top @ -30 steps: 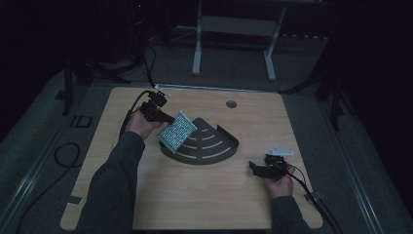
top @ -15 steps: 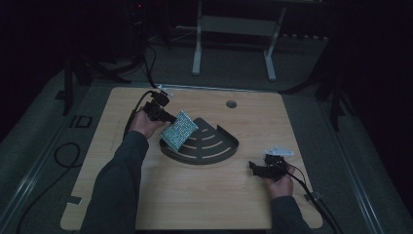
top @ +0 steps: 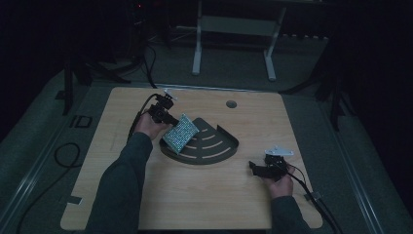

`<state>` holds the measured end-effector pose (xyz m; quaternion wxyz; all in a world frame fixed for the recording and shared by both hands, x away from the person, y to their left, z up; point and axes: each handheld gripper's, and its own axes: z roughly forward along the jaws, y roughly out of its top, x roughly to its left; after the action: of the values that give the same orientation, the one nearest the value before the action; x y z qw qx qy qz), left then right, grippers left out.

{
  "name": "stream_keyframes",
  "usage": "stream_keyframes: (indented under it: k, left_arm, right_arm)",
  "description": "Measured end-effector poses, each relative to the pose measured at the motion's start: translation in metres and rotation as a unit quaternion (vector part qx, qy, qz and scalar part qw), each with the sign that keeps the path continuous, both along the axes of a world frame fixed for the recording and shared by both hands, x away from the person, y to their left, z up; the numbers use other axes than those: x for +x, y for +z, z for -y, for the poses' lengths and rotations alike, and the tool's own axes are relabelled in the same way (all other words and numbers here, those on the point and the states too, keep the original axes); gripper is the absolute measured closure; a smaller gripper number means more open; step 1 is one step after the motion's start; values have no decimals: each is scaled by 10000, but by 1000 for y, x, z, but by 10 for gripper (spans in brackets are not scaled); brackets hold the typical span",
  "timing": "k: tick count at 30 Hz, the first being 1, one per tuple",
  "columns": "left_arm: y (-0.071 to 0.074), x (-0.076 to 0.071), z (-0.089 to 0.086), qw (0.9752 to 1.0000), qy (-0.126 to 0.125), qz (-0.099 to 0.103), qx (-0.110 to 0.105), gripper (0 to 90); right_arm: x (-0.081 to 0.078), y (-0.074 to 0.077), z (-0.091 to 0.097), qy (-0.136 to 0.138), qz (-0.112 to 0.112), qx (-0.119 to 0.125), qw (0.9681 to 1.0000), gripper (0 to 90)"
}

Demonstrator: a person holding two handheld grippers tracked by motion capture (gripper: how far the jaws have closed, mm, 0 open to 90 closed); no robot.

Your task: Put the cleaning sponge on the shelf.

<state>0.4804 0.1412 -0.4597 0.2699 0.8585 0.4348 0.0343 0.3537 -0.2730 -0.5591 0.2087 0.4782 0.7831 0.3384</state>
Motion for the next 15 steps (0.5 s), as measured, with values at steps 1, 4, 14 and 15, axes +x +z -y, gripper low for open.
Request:
stream_keyframes:
  k: [1,4,14,15]
  left_arm:
    - [-1,0,0,10000,-21,-9,29,900]
    - [-6,0,4,9998,-46,-10,183,900]
    - [-17,1,10,9978,-84,18,655,898]
    - [-18,0,10,9976,-77,32,682,897]
  right_arm:
    - [0,0,0,0,0,-1,10000,192]
    - [0,0,0,0,1,-1,10000,192]
    - [0,0,0,1,2,-1,10000,193]
    - [0,0,0,1,1,-2,10000,192]
